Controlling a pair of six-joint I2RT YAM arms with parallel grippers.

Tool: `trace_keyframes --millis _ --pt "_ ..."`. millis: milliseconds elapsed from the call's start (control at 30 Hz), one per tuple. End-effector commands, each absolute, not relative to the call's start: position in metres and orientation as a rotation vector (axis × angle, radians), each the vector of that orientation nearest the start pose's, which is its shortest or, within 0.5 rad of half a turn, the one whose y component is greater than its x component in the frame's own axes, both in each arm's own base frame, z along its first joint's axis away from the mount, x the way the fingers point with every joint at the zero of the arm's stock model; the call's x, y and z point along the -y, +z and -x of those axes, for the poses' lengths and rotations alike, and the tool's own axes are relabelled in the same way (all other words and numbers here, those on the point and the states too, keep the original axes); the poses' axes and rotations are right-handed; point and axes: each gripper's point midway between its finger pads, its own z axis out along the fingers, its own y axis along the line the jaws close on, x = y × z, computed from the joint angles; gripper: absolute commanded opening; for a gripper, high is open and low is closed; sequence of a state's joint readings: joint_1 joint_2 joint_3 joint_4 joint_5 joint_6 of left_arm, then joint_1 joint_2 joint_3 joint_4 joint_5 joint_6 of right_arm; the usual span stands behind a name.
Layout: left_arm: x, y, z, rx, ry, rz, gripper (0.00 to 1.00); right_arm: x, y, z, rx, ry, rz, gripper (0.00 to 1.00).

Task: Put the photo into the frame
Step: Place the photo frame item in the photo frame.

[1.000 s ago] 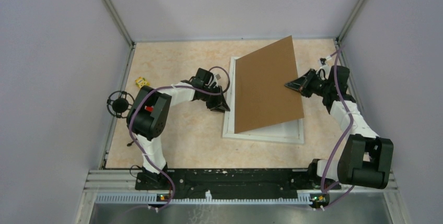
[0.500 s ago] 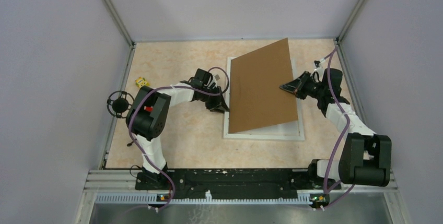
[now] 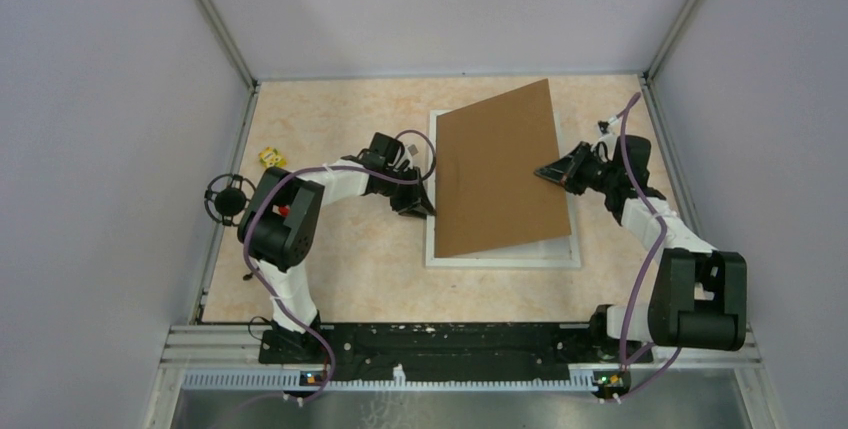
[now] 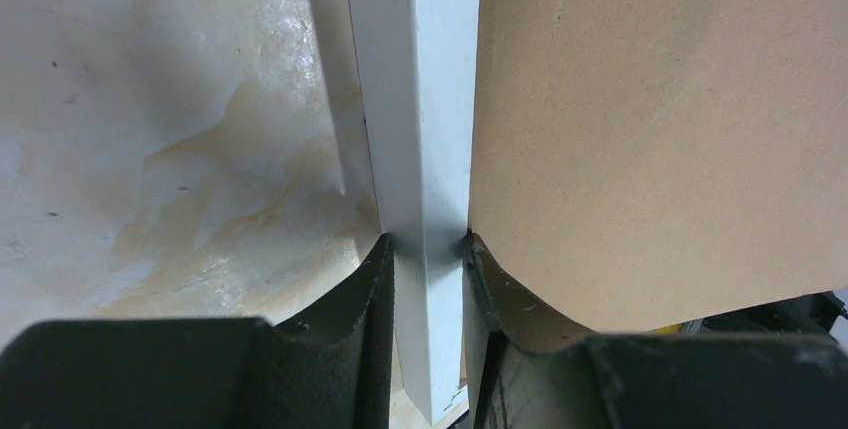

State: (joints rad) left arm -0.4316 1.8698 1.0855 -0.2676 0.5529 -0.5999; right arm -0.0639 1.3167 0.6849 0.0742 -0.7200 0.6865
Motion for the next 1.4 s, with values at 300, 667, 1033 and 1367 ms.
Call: trace_keyframes --millis 300,667,1033,1367 --pt "0.263 0.044 -0.297 -2.774 -1.046 -0.015 0.29 -0.092 0.102 -0.326 -2.419 0.810 -0.229 0.14" --pt "0.263 0.043 -0.297 -2.771 -1.053 -0.011 0.29 -0.076 0.086 -0.331 -2.498 0.608 -0.204 0.45" --pt "0.262 0.045 -0.296 -2.767 -1.049 -0.019 0.36 -0.081 0.074 -0.346 -2.535 0.495 -0.111 0.53" --pt "0.262 0.054 -0.296 -2.748 -1.051 -0.032 0.47 -0.083 0.074 -0.346 -2.572 0.392 -0.061 0.68"
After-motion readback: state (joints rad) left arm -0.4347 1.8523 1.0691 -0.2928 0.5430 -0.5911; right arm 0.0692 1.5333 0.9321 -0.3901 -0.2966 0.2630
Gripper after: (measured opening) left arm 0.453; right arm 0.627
